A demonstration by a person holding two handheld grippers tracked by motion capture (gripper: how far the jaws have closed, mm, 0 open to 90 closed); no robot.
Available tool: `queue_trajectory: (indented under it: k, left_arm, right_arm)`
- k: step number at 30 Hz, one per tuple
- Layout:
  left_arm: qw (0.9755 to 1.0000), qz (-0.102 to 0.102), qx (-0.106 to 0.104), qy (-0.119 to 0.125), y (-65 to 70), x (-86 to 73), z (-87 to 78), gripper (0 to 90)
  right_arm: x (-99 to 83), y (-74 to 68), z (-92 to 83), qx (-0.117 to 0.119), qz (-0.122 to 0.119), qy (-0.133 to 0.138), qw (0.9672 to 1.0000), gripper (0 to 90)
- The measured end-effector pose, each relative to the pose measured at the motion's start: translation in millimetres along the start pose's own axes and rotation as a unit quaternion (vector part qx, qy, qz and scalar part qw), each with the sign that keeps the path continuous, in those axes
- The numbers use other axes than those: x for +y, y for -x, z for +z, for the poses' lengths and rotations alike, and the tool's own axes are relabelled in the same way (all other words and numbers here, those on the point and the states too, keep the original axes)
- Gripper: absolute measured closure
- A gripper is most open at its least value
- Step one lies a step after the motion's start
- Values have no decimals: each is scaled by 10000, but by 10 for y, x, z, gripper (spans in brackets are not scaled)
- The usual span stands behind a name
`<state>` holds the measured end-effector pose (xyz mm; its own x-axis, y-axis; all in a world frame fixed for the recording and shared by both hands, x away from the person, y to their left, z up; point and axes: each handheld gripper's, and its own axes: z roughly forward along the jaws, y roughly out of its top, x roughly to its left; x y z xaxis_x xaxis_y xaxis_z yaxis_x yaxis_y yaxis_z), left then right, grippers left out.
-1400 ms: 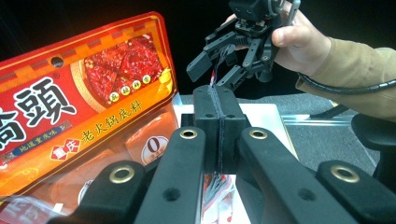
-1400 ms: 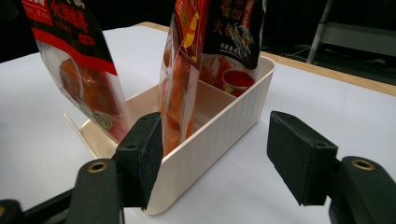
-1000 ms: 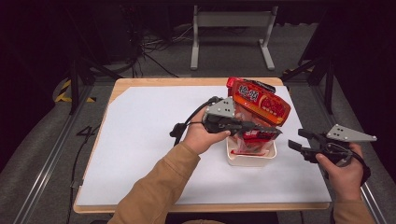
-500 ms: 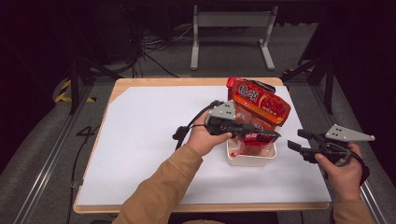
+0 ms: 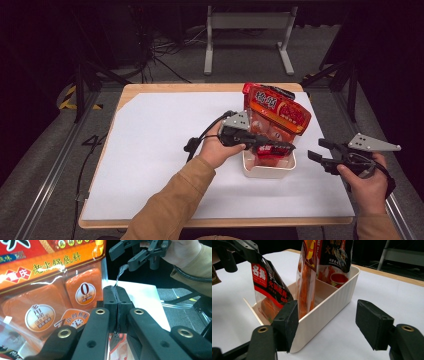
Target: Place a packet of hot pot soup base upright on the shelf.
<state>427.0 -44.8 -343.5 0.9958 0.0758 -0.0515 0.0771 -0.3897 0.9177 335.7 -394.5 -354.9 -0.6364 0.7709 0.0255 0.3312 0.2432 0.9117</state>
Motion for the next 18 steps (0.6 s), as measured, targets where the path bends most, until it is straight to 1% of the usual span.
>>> queue_trajectory:
  k: [2, 5, 7, 11, 14, 18]
  left_arm:
    - [10000, -46, 9, 4, -1, -9, -5, 894]
    - [10000, -56, 28, -35, -12, -18, -12, 888]
    - [9999, -113, 33, -58, -22, -30, -21, 866]
    - [9997, -201, 70, -81, -46, -58, -49, 853]
    - [9997, -234, 61, -65, -51, -65, -52, 815]
    - [9996, -276, 64, -74, -41, -62, -67, 803]
  right_arm:
    - [0, 0, 0, 1, 1, -1, 10000, 354]
    - [-1, 3, 2, 0, 11, -3, 10000, 353]
    - [0, 1, 9, 10, 15, -12, 10000, 353]
    - [1, 2, 30, 28, 14, -18, 10000, 352]
    - [2, 2, 40, 34, 2, -19, 10000, 351]
    - [1, 6, 51, 40, 7, -31, 10000, 351]
